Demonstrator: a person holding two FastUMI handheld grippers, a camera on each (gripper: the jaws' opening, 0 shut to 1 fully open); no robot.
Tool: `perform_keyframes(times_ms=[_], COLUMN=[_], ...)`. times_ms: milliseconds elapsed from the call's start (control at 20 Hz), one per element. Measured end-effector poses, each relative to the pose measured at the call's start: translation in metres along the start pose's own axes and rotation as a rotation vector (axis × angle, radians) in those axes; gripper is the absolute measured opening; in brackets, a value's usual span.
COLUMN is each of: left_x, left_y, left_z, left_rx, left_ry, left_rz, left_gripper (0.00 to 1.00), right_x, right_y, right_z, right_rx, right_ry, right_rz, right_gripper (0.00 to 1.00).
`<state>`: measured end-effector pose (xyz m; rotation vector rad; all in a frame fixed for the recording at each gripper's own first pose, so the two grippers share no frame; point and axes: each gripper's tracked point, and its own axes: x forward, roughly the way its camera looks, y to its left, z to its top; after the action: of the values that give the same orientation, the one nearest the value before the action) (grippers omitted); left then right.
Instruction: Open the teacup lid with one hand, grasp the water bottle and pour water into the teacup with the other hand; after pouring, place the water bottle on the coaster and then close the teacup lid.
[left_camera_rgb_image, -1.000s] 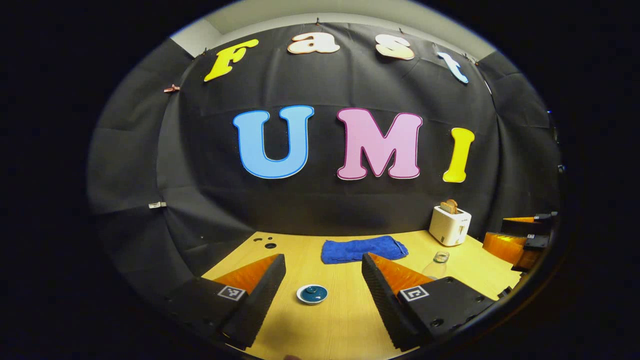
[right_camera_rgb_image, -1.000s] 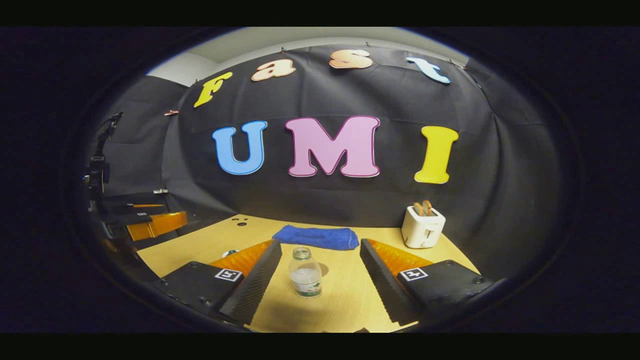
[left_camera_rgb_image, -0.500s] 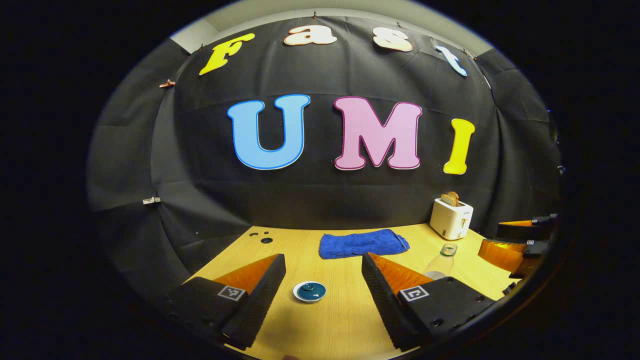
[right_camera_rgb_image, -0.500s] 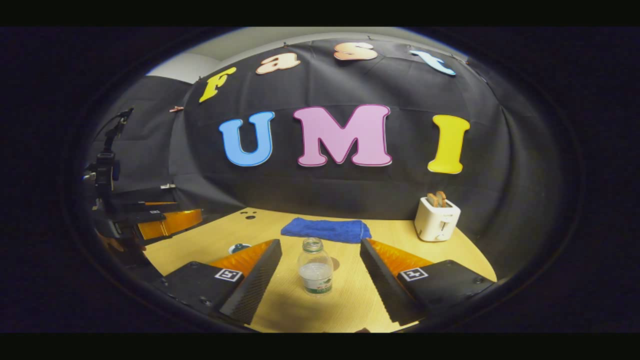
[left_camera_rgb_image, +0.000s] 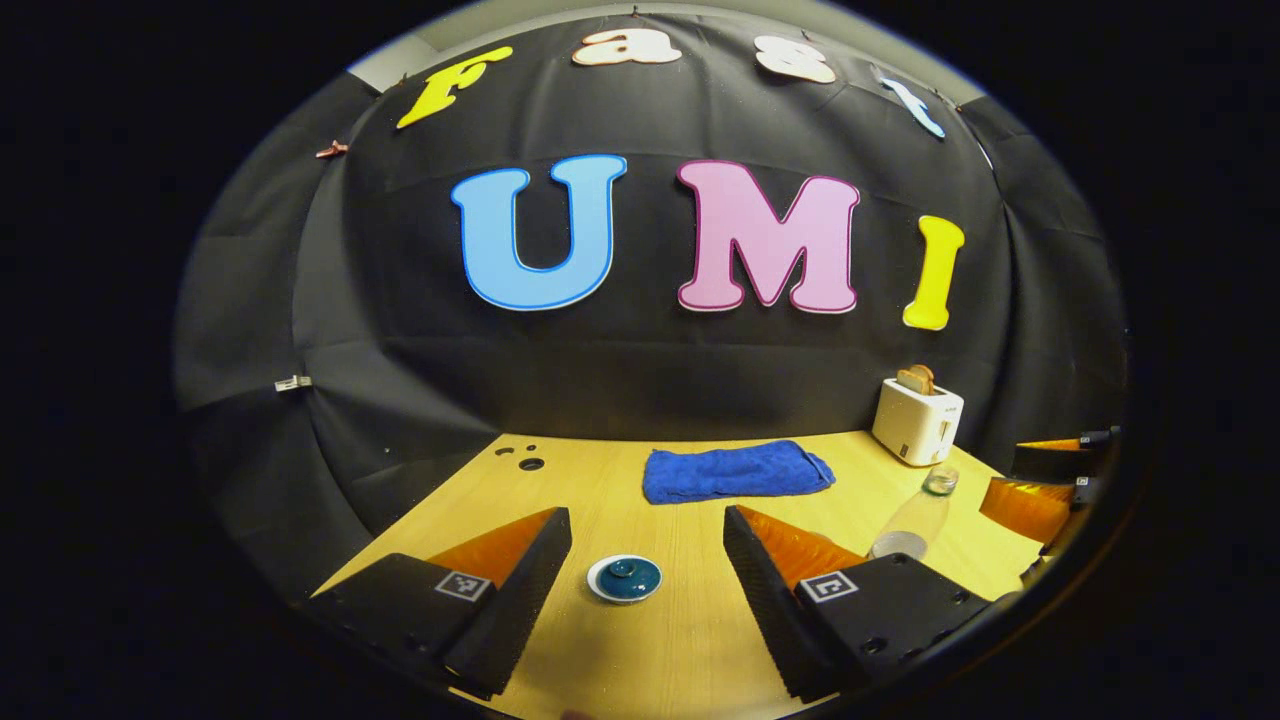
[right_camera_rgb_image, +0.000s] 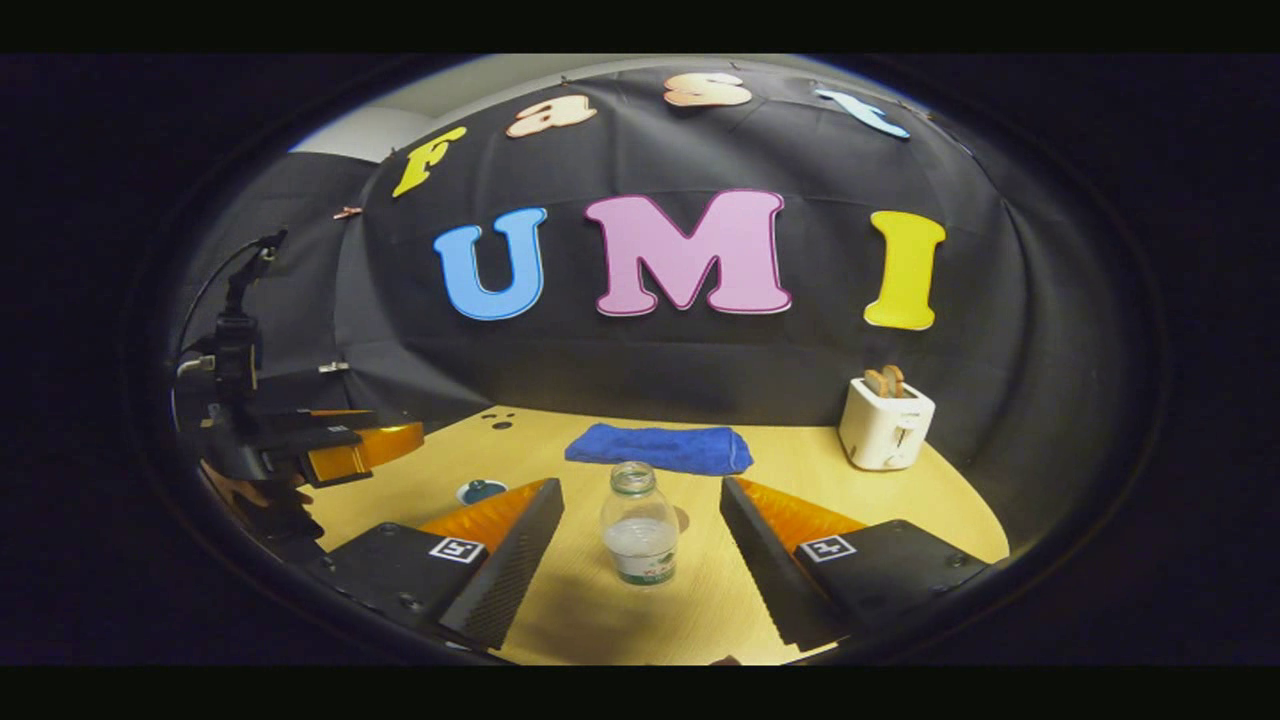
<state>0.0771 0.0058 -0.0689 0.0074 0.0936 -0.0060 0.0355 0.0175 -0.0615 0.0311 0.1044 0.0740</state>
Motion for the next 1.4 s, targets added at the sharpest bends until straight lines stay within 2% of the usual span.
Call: perform_keyframes(times_ms=[100, 550, 1000, 1050, 1200, 1300, 1400], left_x=[0.018, 0.100, 0.134, 0.135, 0.138, 0.140, 0.139], left_y=[0.005, 0.013, 0.019, 0.019, 0.018, 0.015, 0.017], left_z=[-0.016, -0.101, -0.135, -0.136, -0.134, -0.134, -0.135], left_rx=[0.007, 0.003, -0.053, -0.058, -0.044, -0.023, 0.003], left_ry=[0.015, 0.063, 0.066, 0.062, 0.053, 0.061, 0.073], left_rz=[0.002, 0.014, 0.019, 0.015, 0.003, -0.008, -0.008], left_gripper=[0.96, 0.74, 0.73, 0.68, 0.63, 0.54, 0.38], right_x=[0.007, 0.028, 0.026, 0.027, 0.030, 0.035, 0.041], right_y=[0.001, 0.001, 0.009, 0.011, 0.014, 0.013, 0.011], right_z=[-0.009, -0.062, -0.091, -0.094, -0.098, -0.097, -0.096], right_rx=[0.009, -0.027, -0.025, -0.019, -0.002, 0.003, 0.000], right_ry=[0.018, 0.091, 0.135, 0.138, 0.141, 0.135, 0.125], right_rz=[-0.003, -0.004, -0.003, 0.004, 0.002, -0.006, -0.018], right_gripper=[0.98, 0.98, 0.98, 0.98, 0.98, 0.98, 0.98])
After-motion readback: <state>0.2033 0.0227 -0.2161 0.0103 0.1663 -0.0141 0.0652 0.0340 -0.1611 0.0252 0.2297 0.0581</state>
